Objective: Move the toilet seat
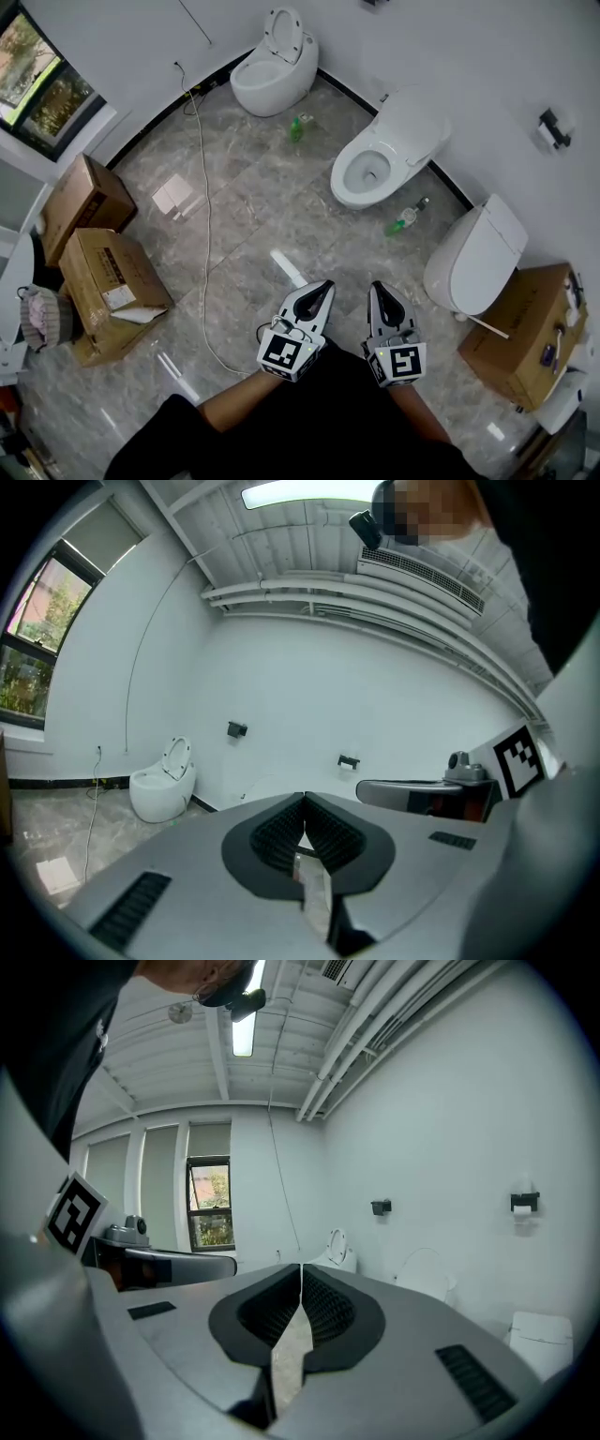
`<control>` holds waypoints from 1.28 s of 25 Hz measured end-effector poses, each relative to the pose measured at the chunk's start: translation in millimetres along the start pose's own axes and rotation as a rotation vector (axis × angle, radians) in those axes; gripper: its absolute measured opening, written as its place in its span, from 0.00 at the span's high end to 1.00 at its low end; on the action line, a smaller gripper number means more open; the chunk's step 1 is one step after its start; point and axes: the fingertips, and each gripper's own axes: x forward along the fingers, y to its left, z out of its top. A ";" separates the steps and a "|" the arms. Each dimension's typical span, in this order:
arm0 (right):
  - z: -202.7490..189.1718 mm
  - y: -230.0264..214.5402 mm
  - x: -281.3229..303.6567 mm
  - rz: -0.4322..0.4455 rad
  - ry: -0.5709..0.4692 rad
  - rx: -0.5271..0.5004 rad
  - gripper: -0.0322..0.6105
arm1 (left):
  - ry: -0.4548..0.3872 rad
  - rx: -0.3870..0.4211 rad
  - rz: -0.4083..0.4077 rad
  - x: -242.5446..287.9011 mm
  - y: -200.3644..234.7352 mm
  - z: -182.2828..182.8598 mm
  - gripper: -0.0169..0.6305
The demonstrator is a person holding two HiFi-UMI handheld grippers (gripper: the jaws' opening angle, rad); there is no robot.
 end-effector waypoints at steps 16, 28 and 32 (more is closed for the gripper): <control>13.8 -14.0 109.6 -0.145 0.059 0.036 0.90 | 0.006 -0.039 -0.061 48.0 112.0 28.3 0.95; 8.0 -41.2 139.2 -0.188 0.071 0.034 0.90 | 0.054 -0.056 -0.066 66.8 136.2 14.8 0.95; 4.6 -64.0 161.3 -0.188 0.069 0.058 0.90 | 0.072 -0.038 -0.063 89.3 145.3 14.0 0.95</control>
